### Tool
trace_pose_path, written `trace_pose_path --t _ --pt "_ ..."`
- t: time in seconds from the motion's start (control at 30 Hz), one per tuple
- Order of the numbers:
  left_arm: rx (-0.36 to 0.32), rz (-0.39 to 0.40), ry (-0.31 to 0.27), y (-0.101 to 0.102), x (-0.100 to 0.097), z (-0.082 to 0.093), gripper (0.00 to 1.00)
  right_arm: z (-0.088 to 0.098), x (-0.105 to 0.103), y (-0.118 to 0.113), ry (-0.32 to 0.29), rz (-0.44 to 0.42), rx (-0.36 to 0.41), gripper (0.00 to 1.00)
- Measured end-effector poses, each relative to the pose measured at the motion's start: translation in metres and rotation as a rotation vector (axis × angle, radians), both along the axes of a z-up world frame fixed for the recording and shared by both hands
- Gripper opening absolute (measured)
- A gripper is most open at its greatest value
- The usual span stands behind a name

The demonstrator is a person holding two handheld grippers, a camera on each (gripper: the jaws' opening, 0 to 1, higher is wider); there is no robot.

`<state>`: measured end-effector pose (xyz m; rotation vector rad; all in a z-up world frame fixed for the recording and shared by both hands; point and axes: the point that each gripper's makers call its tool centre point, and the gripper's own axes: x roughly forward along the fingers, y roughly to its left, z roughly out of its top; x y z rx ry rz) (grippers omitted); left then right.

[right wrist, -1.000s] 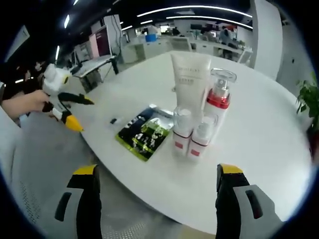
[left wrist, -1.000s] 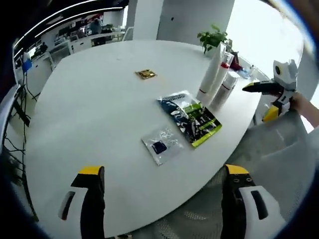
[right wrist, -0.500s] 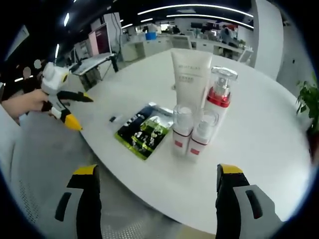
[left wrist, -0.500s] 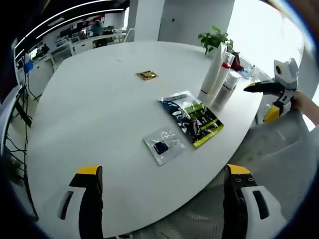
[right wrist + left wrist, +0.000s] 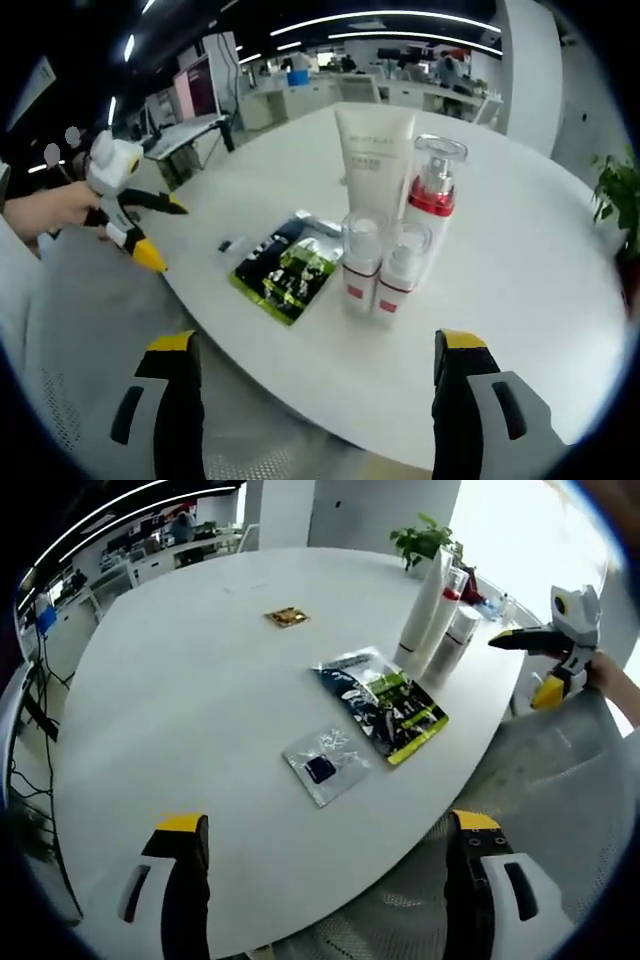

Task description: Arrange the skincare products in the storage area until every visible bottle or jar stands upright without overlapping.

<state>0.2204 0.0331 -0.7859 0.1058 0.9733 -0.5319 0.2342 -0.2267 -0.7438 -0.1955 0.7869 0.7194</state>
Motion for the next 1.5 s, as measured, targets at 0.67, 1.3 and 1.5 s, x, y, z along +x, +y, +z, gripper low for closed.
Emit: trace_pose_path --t 0.67,1.3,1.5 --pt "0.042 0.026 -0.006 -0.021 0.063 0.009 0.86 0.000 0.000 0.002 0.007 0.011 0.018 0.95" --pt "0.013 0.090 0.075 -0.051 0.120 0.003 0.82 0.002 0.001 -0.001 0.006 -0.016 0.044 0.95" --pt "0.009 0.104 0.096 -0.055 0.148 0.000 0.82 0.002 0.001 0.000 0.010 -0.016 0.044 0.95"
